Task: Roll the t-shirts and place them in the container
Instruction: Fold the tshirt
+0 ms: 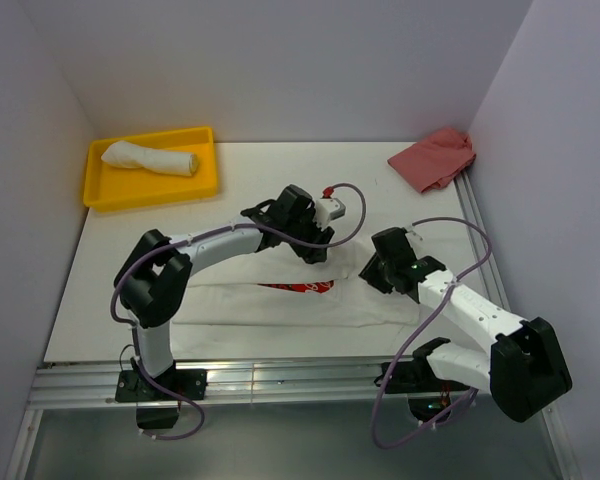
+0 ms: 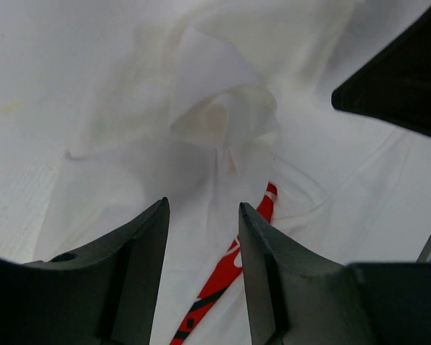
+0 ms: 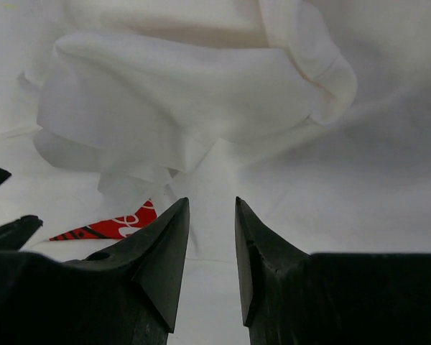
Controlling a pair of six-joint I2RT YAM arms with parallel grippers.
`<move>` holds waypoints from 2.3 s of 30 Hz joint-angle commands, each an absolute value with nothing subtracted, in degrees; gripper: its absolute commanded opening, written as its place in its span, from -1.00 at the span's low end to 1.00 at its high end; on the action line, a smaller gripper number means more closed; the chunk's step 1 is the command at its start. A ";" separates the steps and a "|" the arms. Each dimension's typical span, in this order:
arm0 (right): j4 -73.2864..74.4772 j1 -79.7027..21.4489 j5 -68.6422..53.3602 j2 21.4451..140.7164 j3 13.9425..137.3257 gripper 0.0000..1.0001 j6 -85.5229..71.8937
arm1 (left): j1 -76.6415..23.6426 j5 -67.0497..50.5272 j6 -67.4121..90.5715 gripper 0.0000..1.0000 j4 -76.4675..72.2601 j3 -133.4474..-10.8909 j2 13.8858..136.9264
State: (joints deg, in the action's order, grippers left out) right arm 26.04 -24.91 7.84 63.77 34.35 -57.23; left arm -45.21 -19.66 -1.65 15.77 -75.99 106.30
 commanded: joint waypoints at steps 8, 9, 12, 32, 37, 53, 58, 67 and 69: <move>19.07 -25.49 7.73 65.48 32.26 -0.19 -58.71 | -47.37 -19.42 -1.14 -0.01 12.13 -83.58 110.83; 18.99 -25.40 7.82 65.57 32.26 -0.19 -58.71 | -47.46 -19.60 -0.97 -0.01 11.61 -83.58 111.00; 18.90 -25.49 8.00 65.92 32.34 -0.19 -58.62 | -47.99 -19.34 -0.88 0.00 11.16 -83.84 111.44; 15.56 -25.75 6.24 72.42 34.10 -0.15 -58.18 | -49.13 -18.63 -1.14 -0.53 11.25 -86.48 114.35; 14.68 -25.84 5.89 74.62 34.72 -0.07 -58.53 | -49.13 -17.84 -1.93 -0.75 11.95 -87.36 114.35; 12.75 -25.84 6.59 75.94 35.51 -0.14 -61.78 | -49.13 -15.65 -3.86 -0.99 13.45 -87.63 114.43; 11.78 -25.93 5.98 77.78 35.95 -0.15 -62.58 | -49.13 -15.73 -4.13 -0.99 13.45 -87.36 114.43; 10.11 -25.93 5.80 80.16 36.30 -0.27 -63.81 | -49.13 -15.65 -4.48 -0.99 13.62 -87.54 114.52; 10.20 -25.93 6.24 80.07 36.21 -0.41 -63.98 | -49.13 -15.56 -4.66 -0.99 13.54 -87.45 114.61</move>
